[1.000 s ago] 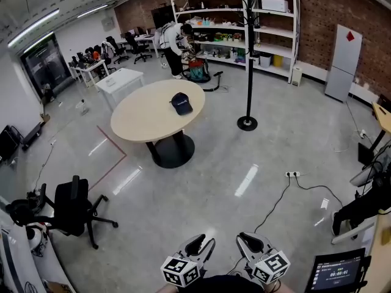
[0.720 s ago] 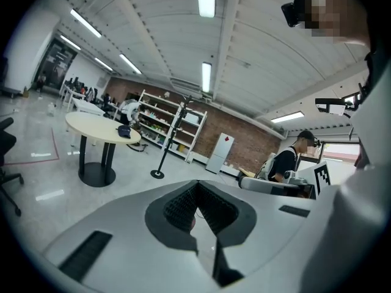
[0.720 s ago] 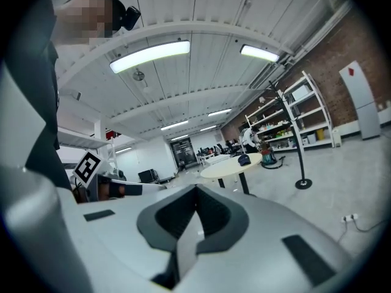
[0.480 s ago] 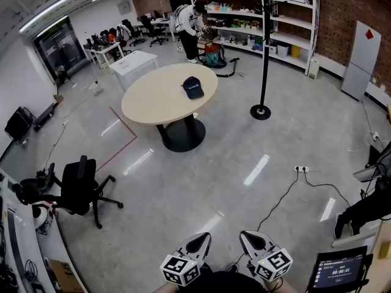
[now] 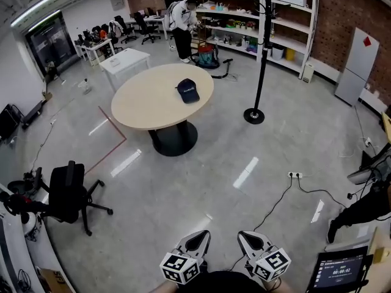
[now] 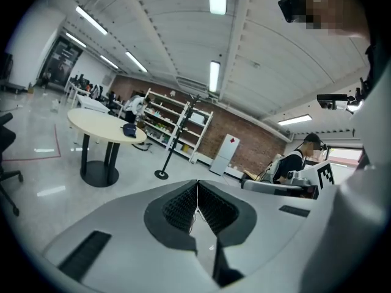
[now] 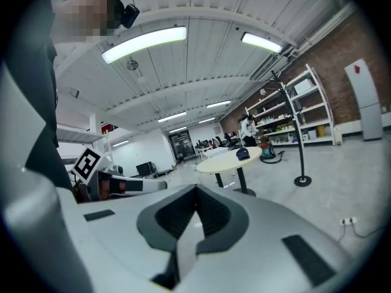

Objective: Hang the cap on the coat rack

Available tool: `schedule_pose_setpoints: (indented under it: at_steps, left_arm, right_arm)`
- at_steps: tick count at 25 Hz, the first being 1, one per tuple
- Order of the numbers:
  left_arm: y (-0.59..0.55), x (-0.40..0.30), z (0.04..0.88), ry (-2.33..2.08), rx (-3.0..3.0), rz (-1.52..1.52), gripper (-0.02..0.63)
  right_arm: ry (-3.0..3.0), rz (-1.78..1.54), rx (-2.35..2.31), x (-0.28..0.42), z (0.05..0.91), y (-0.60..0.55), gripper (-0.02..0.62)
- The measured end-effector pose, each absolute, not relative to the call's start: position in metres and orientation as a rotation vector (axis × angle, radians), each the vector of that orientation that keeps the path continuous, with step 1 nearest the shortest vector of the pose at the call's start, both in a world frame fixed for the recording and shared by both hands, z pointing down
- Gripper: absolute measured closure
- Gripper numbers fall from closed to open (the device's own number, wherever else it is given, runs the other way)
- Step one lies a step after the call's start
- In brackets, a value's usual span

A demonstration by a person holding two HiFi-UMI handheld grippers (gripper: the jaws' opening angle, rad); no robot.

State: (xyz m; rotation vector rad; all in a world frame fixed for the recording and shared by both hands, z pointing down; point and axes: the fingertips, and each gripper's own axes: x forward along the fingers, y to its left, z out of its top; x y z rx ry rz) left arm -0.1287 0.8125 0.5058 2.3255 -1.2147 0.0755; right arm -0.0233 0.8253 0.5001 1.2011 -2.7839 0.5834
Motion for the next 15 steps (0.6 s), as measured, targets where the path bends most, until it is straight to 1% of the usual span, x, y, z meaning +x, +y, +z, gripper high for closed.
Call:
schedule_pose_setpoints:
  at_steps: [5,15]
  left_arm:
    - [0.757,-0.155,0.496,-1.150,2.378,0.023,0.601]
    - [0.688,-0.233,0.514,-1.059,2.333,-0.017,0.601]
  right_arm:
    - [-2.716,0.535,1.296,-0.046,0.491,0.776,0.594]
    - [-2.625,0.530,1.287,-0.134,0.489,0.706,0.592]
